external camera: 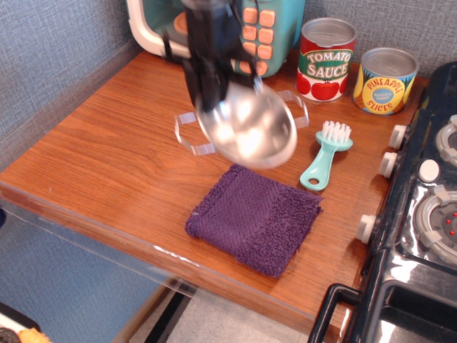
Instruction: Move the bowl under the microwave.
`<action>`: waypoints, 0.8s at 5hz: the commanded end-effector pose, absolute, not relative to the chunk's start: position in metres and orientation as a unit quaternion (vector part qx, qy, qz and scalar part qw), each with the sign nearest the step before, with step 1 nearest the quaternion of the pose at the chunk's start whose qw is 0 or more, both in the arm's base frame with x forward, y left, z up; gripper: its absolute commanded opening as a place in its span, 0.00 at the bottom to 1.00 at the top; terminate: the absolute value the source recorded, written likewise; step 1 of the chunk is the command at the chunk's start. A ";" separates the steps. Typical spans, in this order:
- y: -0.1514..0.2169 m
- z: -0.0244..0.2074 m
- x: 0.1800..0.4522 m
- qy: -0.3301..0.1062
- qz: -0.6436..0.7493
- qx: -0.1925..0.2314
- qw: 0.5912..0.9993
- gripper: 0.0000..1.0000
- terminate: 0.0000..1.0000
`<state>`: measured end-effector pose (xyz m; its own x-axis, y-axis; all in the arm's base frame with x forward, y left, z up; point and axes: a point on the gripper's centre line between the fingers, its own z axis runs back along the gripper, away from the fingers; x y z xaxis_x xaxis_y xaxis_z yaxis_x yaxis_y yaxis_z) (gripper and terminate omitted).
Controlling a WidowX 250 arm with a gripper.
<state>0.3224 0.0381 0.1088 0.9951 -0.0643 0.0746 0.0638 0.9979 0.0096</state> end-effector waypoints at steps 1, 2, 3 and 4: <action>0.139 0.118 0.359 -0.044 0.067 0.020 0.997 0.00 0.00; 0.166 0.103 0.359 -0.017 0.099 0.032 0.994 0.00 0.00; 0.181 0.093 0.363 -0.003 0.115 0.046 0.992 0.00 0.00; 0.200 0.079 0.371 0.007 0.138 0.062 0.988 0.00 0.00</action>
